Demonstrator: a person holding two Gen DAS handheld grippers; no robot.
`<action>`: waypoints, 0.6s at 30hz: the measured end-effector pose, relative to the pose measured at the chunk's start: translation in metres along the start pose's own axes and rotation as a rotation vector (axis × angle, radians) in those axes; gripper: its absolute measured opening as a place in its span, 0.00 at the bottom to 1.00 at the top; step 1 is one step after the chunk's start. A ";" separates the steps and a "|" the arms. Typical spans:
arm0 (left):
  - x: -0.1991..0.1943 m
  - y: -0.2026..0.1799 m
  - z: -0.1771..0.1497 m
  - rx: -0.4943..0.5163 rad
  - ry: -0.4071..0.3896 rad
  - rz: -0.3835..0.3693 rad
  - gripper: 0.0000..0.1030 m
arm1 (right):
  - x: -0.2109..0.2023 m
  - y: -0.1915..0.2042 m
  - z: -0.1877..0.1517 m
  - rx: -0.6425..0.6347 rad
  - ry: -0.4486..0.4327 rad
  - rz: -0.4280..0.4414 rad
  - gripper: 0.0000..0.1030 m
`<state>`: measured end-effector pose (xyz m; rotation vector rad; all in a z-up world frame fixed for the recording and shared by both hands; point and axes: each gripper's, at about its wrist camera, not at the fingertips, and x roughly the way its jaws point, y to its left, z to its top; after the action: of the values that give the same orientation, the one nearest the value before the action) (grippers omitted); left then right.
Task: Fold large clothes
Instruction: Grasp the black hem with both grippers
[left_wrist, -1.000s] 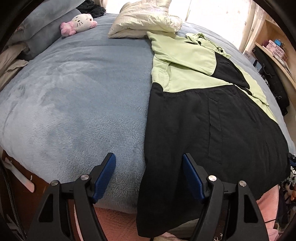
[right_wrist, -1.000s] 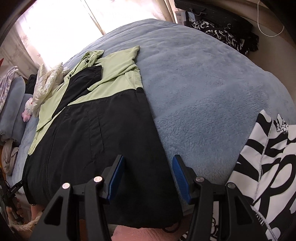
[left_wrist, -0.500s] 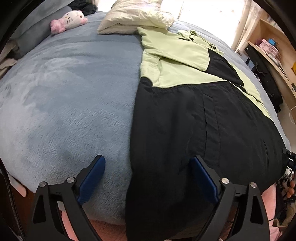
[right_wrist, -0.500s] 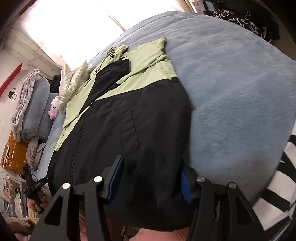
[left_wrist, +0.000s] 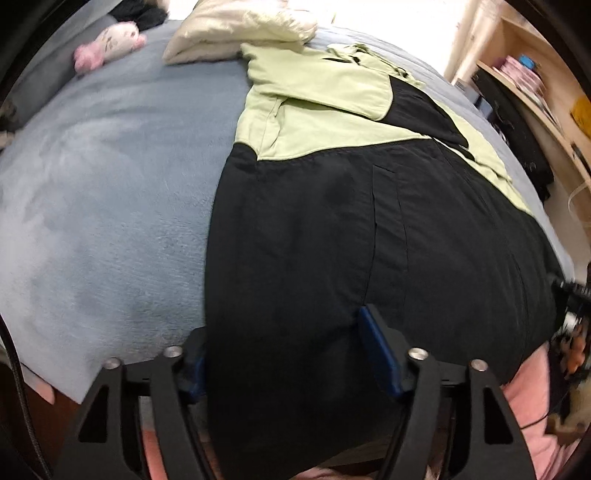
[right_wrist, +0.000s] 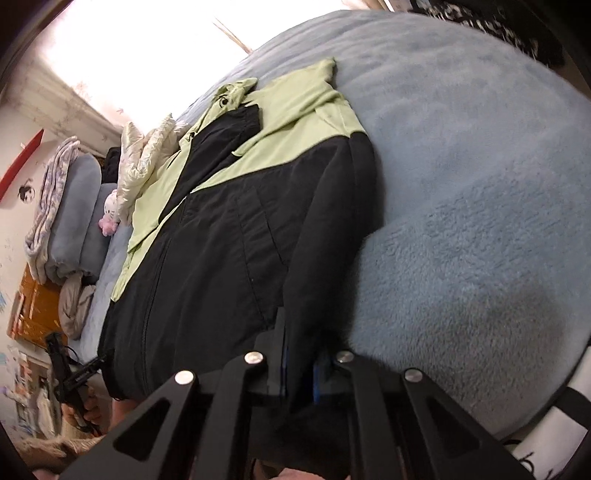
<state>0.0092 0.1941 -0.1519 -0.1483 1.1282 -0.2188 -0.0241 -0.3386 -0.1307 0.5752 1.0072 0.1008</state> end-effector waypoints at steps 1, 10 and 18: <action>0.003 -0.003 0.001 -0.003 0.004 -0.012 0.82 | 0.001 -0.002 0.001 0.012 0.000 0.005 0.10; -0.003 -0.024 0.009 -0.047 0.004 0.014 0.05 | -0.008 0.008 -0.003 -0.011 -0.047 -0.033 0.05; -0.037 -0.018 0.005 -0.156 -0.006 -0.034 0.03 | -0.045 0.029 -0.005 -0.050 -0.108 -0.019 0.04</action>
<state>-0.0029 0.1857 -0.1135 -0.3061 1.1370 -0.1605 -0.0473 -0.3274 -0.0837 0.5201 0.9026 0.0776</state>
